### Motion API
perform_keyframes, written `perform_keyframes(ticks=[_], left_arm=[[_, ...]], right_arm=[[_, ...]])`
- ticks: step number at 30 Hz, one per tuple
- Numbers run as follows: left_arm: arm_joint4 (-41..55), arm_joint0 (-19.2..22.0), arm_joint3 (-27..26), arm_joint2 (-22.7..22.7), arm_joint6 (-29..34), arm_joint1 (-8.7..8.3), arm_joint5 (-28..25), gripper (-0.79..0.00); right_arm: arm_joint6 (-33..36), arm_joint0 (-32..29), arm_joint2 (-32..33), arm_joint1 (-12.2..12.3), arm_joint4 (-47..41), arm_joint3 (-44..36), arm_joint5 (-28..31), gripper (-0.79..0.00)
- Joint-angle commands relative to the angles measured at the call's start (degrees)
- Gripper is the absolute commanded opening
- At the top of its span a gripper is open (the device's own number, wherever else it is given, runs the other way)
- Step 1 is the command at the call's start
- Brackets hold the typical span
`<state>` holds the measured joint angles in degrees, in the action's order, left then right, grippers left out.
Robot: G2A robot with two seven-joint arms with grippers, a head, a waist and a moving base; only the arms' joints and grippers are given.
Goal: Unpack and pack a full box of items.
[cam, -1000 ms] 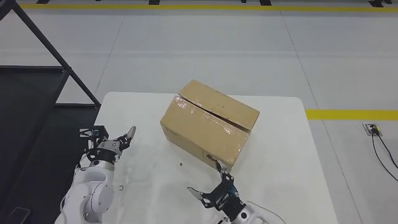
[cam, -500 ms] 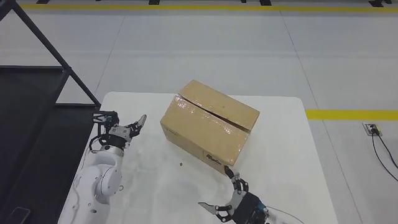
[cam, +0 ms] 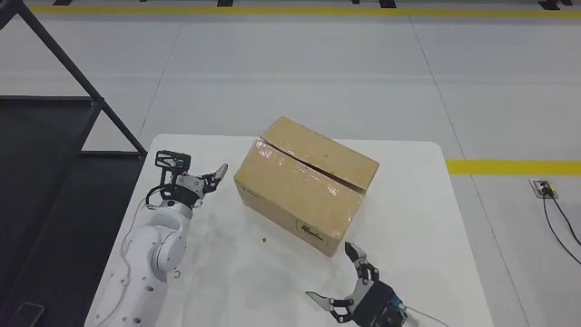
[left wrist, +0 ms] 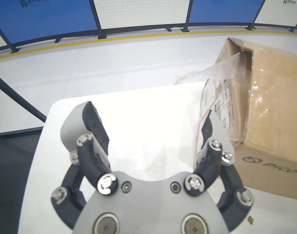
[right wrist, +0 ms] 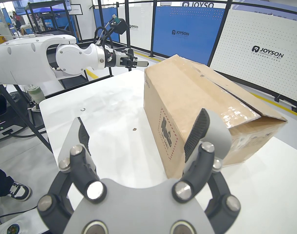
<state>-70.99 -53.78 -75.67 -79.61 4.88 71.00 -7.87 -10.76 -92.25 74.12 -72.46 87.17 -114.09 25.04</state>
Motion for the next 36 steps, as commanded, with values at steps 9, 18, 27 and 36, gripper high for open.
perform_keyframes(ticks=[9, 18, 27, 36], left_arm=[[-2.3, 8.5, 9.2, 5.1, 0.2, 1.02, -2.6, 0.000], [-4.8, 12.7, 16.1, 9.2, -2.5, 1.92, -5.0, 0.000], [-4.6, 10.1, 13.7, 9.0, -4.4, 1.72, -7.1, 0.000], [-4.2, 4.8, 6.7, 7.1, -4.3, 0.95, -9.2, 0.000]], right_arm=[[-0.1, 1.4, 0.2, 0.0, -4.4, 1.3, -0.9, 0.000], [-1.9, 0.2, 2.4, 0.2, -7.6, 2.5, -3.0, 0.000], [4.4, 2.8, 6.4, 0.4, -12.8, 3.7, -6.6, 0.000], [13.2, 7.2, 12.2, 1.7, -18.7, 7.3, 5.7, 0.000]])
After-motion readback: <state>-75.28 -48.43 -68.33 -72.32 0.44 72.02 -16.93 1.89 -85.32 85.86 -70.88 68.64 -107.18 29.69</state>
